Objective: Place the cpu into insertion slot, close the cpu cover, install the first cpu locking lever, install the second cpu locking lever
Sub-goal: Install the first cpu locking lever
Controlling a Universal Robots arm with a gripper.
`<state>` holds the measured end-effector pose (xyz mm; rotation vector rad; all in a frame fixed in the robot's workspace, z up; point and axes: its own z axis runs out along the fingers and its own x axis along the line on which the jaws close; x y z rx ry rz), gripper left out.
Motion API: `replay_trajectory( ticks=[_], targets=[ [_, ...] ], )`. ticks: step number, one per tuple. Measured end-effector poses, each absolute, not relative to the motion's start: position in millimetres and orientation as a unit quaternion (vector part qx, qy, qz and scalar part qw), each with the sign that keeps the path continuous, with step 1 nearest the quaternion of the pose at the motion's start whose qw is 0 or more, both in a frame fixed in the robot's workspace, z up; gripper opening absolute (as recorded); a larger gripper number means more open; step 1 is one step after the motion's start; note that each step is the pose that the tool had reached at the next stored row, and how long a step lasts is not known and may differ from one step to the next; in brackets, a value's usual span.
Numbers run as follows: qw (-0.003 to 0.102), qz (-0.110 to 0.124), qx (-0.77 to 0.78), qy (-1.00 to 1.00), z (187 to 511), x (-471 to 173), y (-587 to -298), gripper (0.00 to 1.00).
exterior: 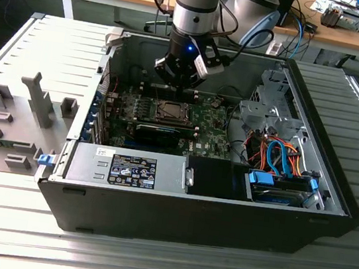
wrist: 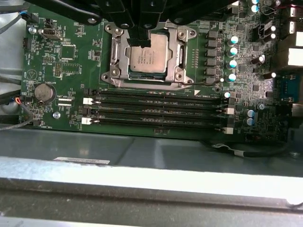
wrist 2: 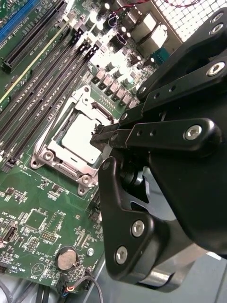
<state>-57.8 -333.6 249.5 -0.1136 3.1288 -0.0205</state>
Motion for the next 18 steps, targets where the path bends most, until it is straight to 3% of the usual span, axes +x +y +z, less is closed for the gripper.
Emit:
replay_trajectory(
  ticks=[18],
  targets=[
    [0.005,-0.007,-0.036,0.999,250.5,-60.1,-333.6,0.11]
  ],
)
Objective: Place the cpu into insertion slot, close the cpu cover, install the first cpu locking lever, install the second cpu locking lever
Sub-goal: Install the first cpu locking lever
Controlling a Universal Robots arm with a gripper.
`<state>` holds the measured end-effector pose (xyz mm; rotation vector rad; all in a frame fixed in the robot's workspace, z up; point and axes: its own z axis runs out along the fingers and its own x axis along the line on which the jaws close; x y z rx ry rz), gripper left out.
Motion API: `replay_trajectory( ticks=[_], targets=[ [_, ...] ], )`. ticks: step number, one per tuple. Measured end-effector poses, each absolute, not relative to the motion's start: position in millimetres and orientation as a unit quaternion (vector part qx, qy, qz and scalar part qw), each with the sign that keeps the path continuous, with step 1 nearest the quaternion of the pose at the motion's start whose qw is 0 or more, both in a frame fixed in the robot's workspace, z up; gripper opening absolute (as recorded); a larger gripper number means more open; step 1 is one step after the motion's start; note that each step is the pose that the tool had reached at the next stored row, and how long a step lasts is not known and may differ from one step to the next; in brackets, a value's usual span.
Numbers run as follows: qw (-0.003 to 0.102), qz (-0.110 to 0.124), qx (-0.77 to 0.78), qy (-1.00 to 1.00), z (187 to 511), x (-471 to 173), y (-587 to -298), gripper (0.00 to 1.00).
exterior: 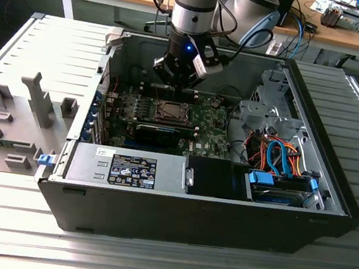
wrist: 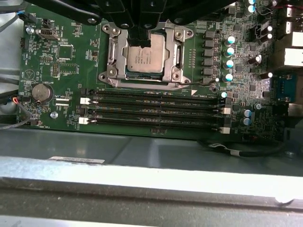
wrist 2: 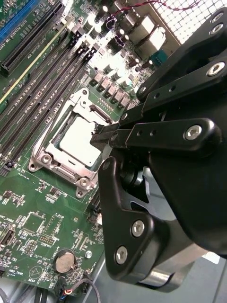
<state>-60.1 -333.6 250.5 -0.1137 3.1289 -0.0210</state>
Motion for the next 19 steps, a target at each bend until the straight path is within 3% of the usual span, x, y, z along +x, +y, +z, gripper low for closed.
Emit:
replay_trajectory(
  ticks=[19],
  targets=[
    [0.006,-0.007,-0.036,0.999,253.2,-72.9,-330.6,0.11]
  ],
)
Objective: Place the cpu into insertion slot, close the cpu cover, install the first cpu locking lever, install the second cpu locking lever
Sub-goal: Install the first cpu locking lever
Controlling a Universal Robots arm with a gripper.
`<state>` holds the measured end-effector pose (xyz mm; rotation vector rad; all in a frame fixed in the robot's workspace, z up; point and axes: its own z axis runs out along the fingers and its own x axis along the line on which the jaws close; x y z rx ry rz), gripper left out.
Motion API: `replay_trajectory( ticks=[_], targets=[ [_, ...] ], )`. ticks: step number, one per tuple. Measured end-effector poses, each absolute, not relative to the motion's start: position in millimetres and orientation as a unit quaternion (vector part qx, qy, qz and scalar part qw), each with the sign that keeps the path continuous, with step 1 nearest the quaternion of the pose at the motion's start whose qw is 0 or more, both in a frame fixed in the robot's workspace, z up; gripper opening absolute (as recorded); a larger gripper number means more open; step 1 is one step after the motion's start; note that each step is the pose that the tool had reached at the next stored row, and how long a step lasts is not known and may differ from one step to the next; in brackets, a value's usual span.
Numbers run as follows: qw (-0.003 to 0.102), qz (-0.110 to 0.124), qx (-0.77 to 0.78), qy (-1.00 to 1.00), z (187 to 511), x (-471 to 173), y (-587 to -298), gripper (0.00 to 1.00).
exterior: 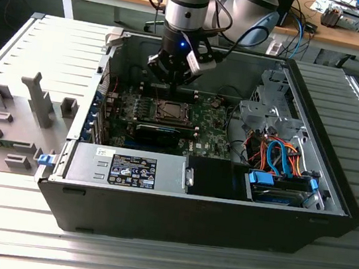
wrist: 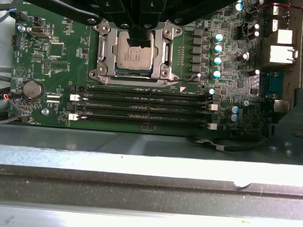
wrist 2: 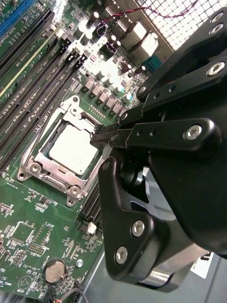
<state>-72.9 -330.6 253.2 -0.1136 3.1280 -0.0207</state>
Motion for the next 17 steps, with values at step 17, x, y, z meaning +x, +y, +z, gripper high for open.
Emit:
replay_trajectory(
  ticks=[17],
  targets=[
    [0.006,-0.007,-0.036,0.999,253.2,-77.6,-330.6,0.11]
  ],
)
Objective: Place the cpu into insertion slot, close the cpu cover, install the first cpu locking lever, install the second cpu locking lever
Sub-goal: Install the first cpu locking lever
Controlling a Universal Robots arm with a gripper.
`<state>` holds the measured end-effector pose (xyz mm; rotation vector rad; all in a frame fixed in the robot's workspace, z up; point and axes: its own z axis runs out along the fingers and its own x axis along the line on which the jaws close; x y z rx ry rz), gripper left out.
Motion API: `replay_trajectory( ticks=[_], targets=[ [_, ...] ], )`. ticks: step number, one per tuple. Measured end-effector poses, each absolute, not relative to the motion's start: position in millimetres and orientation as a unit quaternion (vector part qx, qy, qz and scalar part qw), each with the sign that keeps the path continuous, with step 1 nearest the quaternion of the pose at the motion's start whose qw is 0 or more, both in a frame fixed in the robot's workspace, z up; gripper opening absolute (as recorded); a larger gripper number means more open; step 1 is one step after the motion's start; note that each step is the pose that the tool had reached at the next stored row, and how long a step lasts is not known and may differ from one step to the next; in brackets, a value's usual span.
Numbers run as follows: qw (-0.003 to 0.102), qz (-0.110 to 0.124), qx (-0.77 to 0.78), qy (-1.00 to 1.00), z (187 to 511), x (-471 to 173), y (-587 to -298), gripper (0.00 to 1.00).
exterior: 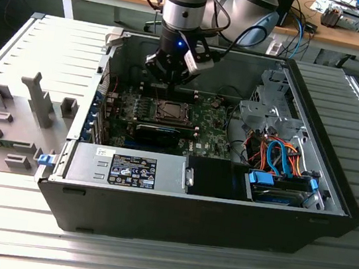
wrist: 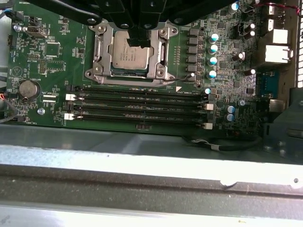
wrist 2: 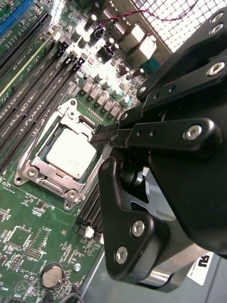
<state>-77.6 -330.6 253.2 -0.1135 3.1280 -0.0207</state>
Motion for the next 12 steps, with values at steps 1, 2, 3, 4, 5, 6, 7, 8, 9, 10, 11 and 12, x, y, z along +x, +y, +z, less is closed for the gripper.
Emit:
replay_trajectory(
  ticks=[1,2,3,4,5,6,7,8,9,10,11,12],
  targets=[
    [0.006,-0.007,-0.036,0.999,253.2,-78.0,-330.5,0.11],
    [0.006,-0.007,-0.036,0.999,253.2,-78.2,-330.6,0.11],
    [0.006,-0.007,-0.036,0.999,253.2,-78.7,-330.6,0.11],
    [0.006,-0.007,-0.036,0.999,253.2,-79.0,-330.5,0.11],
    [0.006,-0.007,-0.036,0.999,253.2,-79.1,-330.5,0.11],
    [0.006,-0.007,-0.036,0.999,253.2,-79.4,-330.5,0.11],
    [0.006,-0.007,-0.036,0.999,253.2,-79.5,-330.5,0.11],
    [0.006,-0.007,-0.036,0.999,253.2,-79.5,-330.4,0.11],
    [0.006,-0.007,-0.036,0.999,253.2,-79.7,-330.4,0.11],
    [0.006,-0.007,-0.036,0.999,253.2,-79.9,-330.4,0.11],
    [0.006,-0.007,-0.036,0.999,253.2,-80.1,-330.4,0.11],
    [0.006,-0.007,-0.036,0.999,253.2,-80.2,-330.4,0.11]
  ],
)
